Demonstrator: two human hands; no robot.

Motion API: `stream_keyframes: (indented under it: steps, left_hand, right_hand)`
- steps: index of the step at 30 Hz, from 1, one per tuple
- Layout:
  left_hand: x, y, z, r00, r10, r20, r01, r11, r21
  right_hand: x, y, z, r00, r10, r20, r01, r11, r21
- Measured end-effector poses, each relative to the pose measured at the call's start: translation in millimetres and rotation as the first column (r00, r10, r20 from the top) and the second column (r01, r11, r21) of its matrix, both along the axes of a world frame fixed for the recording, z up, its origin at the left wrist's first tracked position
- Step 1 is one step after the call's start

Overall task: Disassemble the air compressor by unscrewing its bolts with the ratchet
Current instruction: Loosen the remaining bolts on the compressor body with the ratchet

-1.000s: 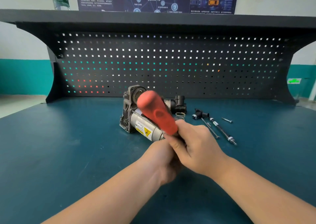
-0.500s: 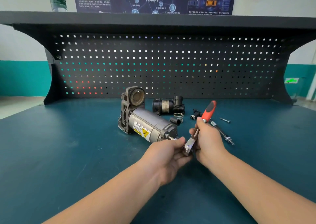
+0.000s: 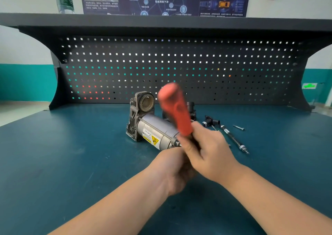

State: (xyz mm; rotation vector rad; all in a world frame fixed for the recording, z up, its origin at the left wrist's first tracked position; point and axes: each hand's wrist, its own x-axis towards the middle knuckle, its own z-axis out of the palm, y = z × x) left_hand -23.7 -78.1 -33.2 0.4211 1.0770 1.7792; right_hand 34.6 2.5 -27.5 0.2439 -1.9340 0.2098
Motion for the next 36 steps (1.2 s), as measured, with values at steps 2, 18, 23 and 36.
stream_keyframes:
  steps: [2,18,23,36]
  left_hand:
    - [0,-1,-1,1.000,-0.017,0.023,0.015,0.998,0.059]
    - [-3,4,2,1.000,0.018,0.021,-0.016,0.996,-0.085]
    - [-3,3,2,0.999,0.031,0.025,-0.029,0.995,-0.098]
    - [1,-6,5,0.999,-0.039,0.012,0.038,0.997,0.070]
  right_hand:
    - [-1,-1,-2,1.000,-0.022,0.010,0.020,0.994,0.108]
    - [-19,32,-8,0.988,0.091,-0.125,-0.093,-0.292,-0.952]
    - [-18,29,-6,0.987,0.081,-0.135,-0.132,-0.048,-0.990]
    - [1,-8,2,0.997,0.029,0.078,-0.028,0.999,-0.016]
